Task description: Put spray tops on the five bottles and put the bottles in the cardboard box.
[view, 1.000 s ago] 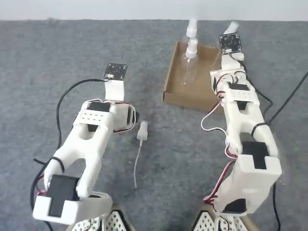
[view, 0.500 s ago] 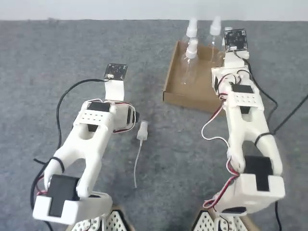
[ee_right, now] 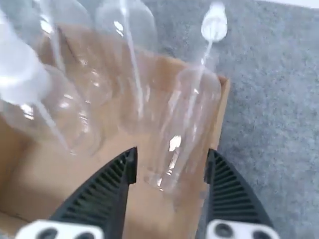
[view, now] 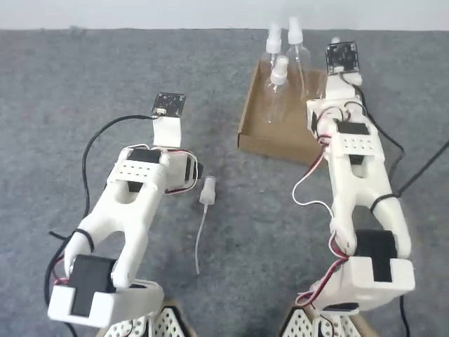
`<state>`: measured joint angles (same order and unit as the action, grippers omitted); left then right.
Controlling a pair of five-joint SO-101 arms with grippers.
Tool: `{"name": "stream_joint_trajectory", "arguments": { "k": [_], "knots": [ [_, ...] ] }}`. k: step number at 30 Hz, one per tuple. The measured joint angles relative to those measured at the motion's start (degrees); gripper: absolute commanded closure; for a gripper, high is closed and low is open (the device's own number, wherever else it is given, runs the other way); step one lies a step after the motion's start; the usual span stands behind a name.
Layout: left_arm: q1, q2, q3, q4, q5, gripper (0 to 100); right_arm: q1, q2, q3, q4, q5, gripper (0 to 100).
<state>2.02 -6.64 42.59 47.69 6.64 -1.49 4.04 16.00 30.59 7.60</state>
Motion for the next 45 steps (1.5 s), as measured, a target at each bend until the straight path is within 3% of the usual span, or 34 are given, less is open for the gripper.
{"name": "stream_joint_trajectory", "arguments": {
  "k": [5,10,19,32,38,45],
  "knots": [
    [0.0,0.0,0.0,0.0,0.0,78,-0.79,4.31,-13.54,11.78,-3.25,69.3],
    [0.0,0.0,0.0,0.0,0.0,78,-0.44,14.24,-28.04,20.84,-5.1,69.1],
    [0.0,0.0,0.0,0.0,0.0,78,-0.18,29.36,-46.77,26.64,-5.36,69.2],
    [0.0,0.0,0.0,-1.05,0.0,78,0.18,38.95,-54.42,26.81,-5.36,69.4],
    [0.0,0.0,0.53,-1.05,0.0,78,1.93,41.76,-54.42,26.81,-5.54,80.1],
    [0.0,0.0,0.53,-1.05,0.0,78,2.11,42.37,-54.51,26.29,-5.54,81.2]
  ]
}}
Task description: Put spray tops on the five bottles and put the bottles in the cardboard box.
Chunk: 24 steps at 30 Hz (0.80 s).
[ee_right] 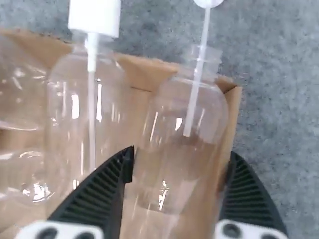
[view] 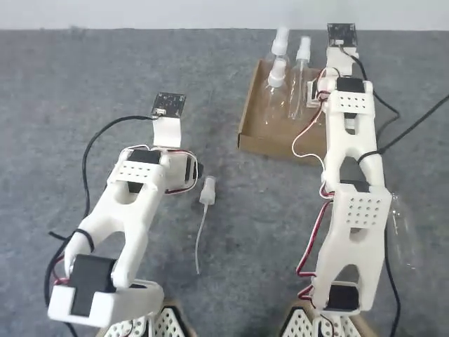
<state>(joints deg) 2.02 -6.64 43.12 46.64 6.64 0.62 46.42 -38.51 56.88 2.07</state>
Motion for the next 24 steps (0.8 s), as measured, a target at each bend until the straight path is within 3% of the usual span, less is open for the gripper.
{"name": "stream_joint_trajectory", "arguments": {
  "k": [24],
  "knots": [
    [0.0,0.0,0.0,0.0,0.0,78,1.23,0.18,-3.6,1.93,-0.09,80.6]
  ]
}}
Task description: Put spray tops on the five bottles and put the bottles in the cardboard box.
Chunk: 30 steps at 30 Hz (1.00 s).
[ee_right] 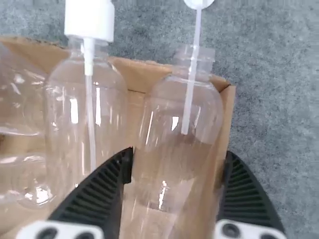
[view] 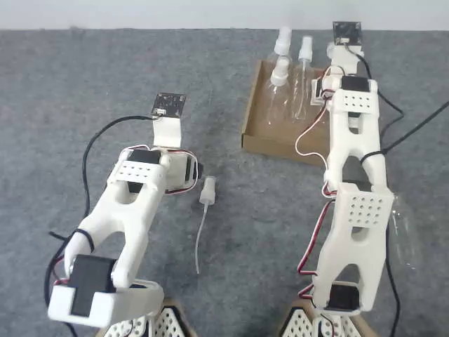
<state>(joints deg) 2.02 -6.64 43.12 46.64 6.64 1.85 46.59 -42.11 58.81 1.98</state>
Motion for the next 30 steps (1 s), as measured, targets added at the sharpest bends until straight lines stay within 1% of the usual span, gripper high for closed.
{"name": "stream_joint_trajectory", "arguments": {
  "k": [6,16,19,24,30],
  "knots": [
    [0.0,0.0,0.0,0.0,0.0,78,0.53,0.0,-5.45,5.19,0.18,80.6],
    [0.0,0.0,0.0,0.0,0.0,78,1.85,0.0,-6.68,5.98,0.18,80.6],
    [0.0,0.0,0.0,0.0,0.0,78,1.85,0.0,-9.58,7.47,0.18,80.6],
    [0.0,0.0,0.0,0.0,0.0,78,-0.88,0.0,-15.3,11.78,0.18,80.6],
    [0.0,0.0,0.0,0.0,0.0,78,-1.85,3.16,-16.53,11.96,0.18,80.6]
  ]
}}
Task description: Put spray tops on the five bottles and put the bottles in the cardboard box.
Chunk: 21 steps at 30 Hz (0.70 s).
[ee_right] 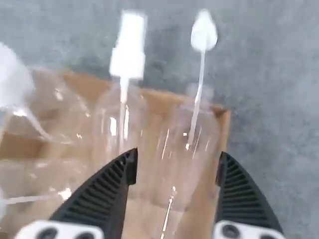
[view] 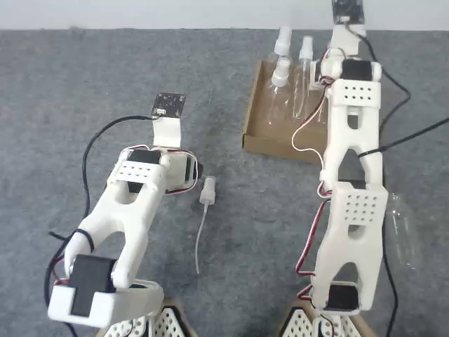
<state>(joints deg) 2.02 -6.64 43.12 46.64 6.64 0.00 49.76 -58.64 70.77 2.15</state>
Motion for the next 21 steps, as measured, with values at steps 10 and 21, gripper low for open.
{"name": "stream_joint_trajectory", "arguments": {
  "k": [10,21],
  "knots": [
    [0.0,0.0,0.0,0.0,0.0,78,0.18,4.04,0.0,-0.35,0.0,81.1],
    [0.0,0.0,0.0,0.0,0.0,78,0.18,6.59,-0.62,-0.62,0.0,80.7]
  ]
}}
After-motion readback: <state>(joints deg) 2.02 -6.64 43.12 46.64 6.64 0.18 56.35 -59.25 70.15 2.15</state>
